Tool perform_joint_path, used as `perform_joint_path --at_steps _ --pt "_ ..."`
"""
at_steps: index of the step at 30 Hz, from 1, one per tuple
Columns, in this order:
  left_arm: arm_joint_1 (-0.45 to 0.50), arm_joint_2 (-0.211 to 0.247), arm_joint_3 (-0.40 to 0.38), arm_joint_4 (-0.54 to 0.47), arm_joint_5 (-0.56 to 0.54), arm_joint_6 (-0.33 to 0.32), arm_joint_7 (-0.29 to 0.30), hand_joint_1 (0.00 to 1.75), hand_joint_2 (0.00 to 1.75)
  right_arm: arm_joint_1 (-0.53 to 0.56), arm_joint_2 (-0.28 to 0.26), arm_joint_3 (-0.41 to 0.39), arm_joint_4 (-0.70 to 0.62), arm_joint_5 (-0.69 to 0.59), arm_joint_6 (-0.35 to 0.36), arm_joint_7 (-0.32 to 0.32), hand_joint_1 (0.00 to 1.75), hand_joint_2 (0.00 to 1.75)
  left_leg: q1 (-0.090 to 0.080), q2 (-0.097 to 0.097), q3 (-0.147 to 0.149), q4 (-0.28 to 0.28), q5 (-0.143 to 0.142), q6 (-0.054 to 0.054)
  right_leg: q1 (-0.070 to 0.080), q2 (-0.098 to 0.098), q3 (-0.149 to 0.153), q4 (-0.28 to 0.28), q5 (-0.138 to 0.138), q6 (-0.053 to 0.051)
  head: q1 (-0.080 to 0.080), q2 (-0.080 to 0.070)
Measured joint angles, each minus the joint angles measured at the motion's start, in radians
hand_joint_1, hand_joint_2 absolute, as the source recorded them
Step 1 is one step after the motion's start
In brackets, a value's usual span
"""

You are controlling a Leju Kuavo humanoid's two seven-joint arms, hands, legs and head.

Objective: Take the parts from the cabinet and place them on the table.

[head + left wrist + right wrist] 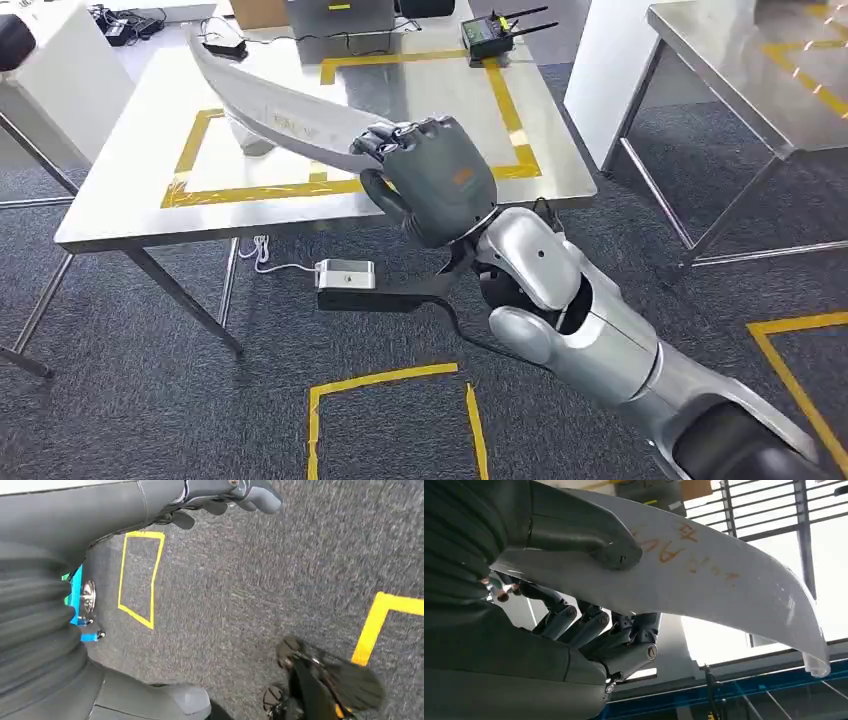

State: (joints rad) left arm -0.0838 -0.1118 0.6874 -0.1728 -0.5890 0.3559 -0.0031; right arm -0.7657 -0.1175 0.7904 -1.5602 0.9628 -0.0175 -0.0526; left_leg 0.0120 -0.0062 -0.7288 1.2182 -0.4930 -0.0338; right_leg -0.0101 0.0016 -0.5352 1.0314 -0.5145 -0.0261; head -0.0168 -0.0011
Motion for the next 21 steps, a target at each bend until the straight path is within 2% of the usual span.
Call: perform_joint_path --at_steps 2,3,4,5,7,8,9,10,11,12,13,14,15,16,17,18,19,20,21 --pt "0.001 0.001 0.000 0.000 0.000 0.000 0.000 0.00 1.75 -0.002 0.000 0.000 0.001 0.000 -0.001 -0.002 1.75 1.75 0.002 0.010 0.051 -0.161 0.118 0.001 -0.002 -0.003 0.018 -0.001 -0.024 0.011 0.000 0.000" --pt "-0.001 0.000 0.000 0.002 0.000 -0.001 0.000 0.00 1.75 -0.005 0.000 0.001 0.005 0.000 -0.001 -0.003 1.75 1.75 -0.004 0.012 0.050 -0.172 0.070 0.010 0.002 -0.001 0.031 0.003 -0.032 0.019 -0.003 0.000" --pt "-0.003 0.000 0.000 0.001 0.000 -0.002 0.000 0.00 1.75 -0.007 0.000 0.001 0.006 -0.001 -0.001 -0.002 1.75 1.75 -0.008 0.012 0.057 -0.168 0.073 0.020 0.003 -0.001 0.029 -0.004 -0.038 0.028 -0.003 0.000" --pt "-0.002 0.000 0.000 0.001 -0.001 -0.002 0.000 0.00 1.75 -0.007 0.000 0.002 0.008 -0.002 -0.001 -0.003 1.75 1.75 -0.007 0.010 0.057 -0.171 0.080 0.028 0.004 -0.003 0.042 -0.004 -0.038 0.035 -0.003 0.000" --pt "-0.001 -0.001 0.000 0.001 -0.003 -0.002 0.000 0.00 1.75 -0.009 0.000 0.002 0.009 -0.003 -0.002 -0.005 1.75 1.75 -0.003 0.005 0.075 -0.175 0.074 0.042 0.003 -0.003 0.038 0.007 -0.035 0.042 -0.002 0.000" --pt "-0.001 -0.001 0.000 0.001 -0.003 -0.002 0.000 0.00 1.75 -0.009 0.000 0.002 0.009 -0.004 -0.003 -0.005 1.75 1.75 -0.002 0.004 0.085 -0.177 0.069 0.050 0.002 -0.002 0.016 0.053 -0.025 0.045 -0.002 0.000" --pt "-0.003 0.000 0.000 0.001 -0.003 -0.002 0.000 0.00 1.75 -0.013 0.000 0.002 0.010 -0.005 -0.003 -0.006 1.75 1.75 -0.003 0.003 0.092 -0.179 0.062 0.056 0.002 -0.002 -0.030 0.123 -0.027 0.046 -0.002 0.000" --pt "-0.003 0.000 0.000 0.001 -0.003 -0.002 0.000 0.00 1.75 -0.013 0.000 0.002 0.011 -0.006 -0.003 -0.006 1.75 1.75 -0.003 0.003 0.098 -0.179 0.055 0.060 0.004 -0.001 -0.082 0.193 -0.046 0.048 -0.002 0.000" --pt "-0.004 0.000 0.000 0.000 -0.003 -0.002 0.000 0.00 1.75 -0.012 0.000 0.002 0.014 -0.008 -0.003 -0.006 1.75 1.75 -0.005 0.001 0.105 -0.179 0.047 0.062 0.005 -0.001 -0.134 0.255 -0.079 0.050 -0.002 0.000" --pt "-0.004 0.000 0.000 0.000 -0.003 -0.002 0.000 0.00 1.75 -0.012 0.000 0.003 0.017 -0.009 -0.003 -0.006 1.75 1.75 -0.008 -0.001 0.115 -0.179 0.037 0.064 0.005 -0.001 -0.173 0.290 -0.111 0.050 -0.002 0.000" --pt "-0.003 0.000 0.000 0.000 -0.003 -0.002 0.000 0.00 1.75 -0.012 -0.002 0.003 0.020 -0.009 -0.003 -0.006 1.75 1.75 -0.010 -0.003 0.128 -0.179 0.027 0.065 0.005 -0.001 -0.199 0.294 -0.125 0.047 -0.002 0.000" --pt "-0.001 0.000 0.000 0.000 -0.003 -0.002 0.001 0.00 1.75 -0.012 -0.003 0.003 0.023 -0.009 -0.003 -0.006 1.75 1.75 -0.014 -0.005 0.142 -0.179 0.016 0.066 0.006 -0.001 -0.206 0.264 -0.112 0.042 -0.002 0.000" --pt "-0.001 0.000 0.000 0.000 -0.003 -0.002 0.001 0.00 1.75 -0.012 -0.003 0.003 0.024 -0.010 -0.003 -0.006 1.75 1.75 -0.017 -0.007 0.157 -0.179 0.005 0.066 0.009 0.000 -0.198 0.208 -0.072 0.034 -0.002 0.000" --pt "-0.001 -0.001 0.000 0.000 -0.003 -0.002 0.001 0.00 1.75 -0.012 -0.004 0.003 0.024 -0.010 -0.003 -0.006 1.75 1.75 -0.021 -0.008 0.174 -0.179 -0.006 0.065 0.015 0.000 -0.180 0.130 -0.004 0.023 -0.002 0.000" --pt "-0.001 -0.003 0.000 0.000 -0.003 -0.002 0.001 0.00 1.75 -0.012 -0.004 0.003 0.025 -0.011 -0.003 -0.006 1.75 1.75 -0.021 -0.009 0.179 -0.180 -0.018 0.065 0.023 0.000 -0.162 0.051 0.080 0.008 -0.002 0.000" --pt "-0.002 -0.005 0.000 0.003 -0.003 -0.002 0.001 0.00 1.75 -0.013 -0.005 0.003 0.027 -0.011 -0.003 -0.006 1.75 1.75 -0.027 -0.011 0.191 -0.172 -0.029 0.060 0.035 0.007 -0.163 0.012 0.106 0.002 -0.004 0.000" --pt "-0.005 -0.005 0.000 0.002 -0.005 -0.002 0.001 0.00 1.75 -0.013 -0.004 0.003 0.028 -0.011 -0.002 -0.006 1.75 1.75 -0.026 -0.017 0.192 -0.175 -0.041 0.054 0.033 0.017 -0.158 0.019 0.070 0.002 -0.003 0.000" --pt "-0.009 -0.005 0.000 0.000 -0.005 -0.002 0.000 0.00 1.75 -0.015 -0.005 0.003 0.028 -0.012 -0.003 -0.006 1.75 1.75 -0.025 -0.015 0.197 -0.179 -0.050 0.051 0.035 0.015 -0.142 0.011 0.082 0.003 -0.003 0.000" --pt "-0.006 -0.006 0.000 0.000 -0.005 -0.002 0.001 0.00 1.75 -0.017 -0.005 0.003 0.028 -0.012 -0.003 -0.004 1.75 1.75 -0.025 -0.016 0.211 -0.160 -0.038 0.045 0.032 0.016 -0.135 0.000 0.092 -0.002 -0.003 0.000"
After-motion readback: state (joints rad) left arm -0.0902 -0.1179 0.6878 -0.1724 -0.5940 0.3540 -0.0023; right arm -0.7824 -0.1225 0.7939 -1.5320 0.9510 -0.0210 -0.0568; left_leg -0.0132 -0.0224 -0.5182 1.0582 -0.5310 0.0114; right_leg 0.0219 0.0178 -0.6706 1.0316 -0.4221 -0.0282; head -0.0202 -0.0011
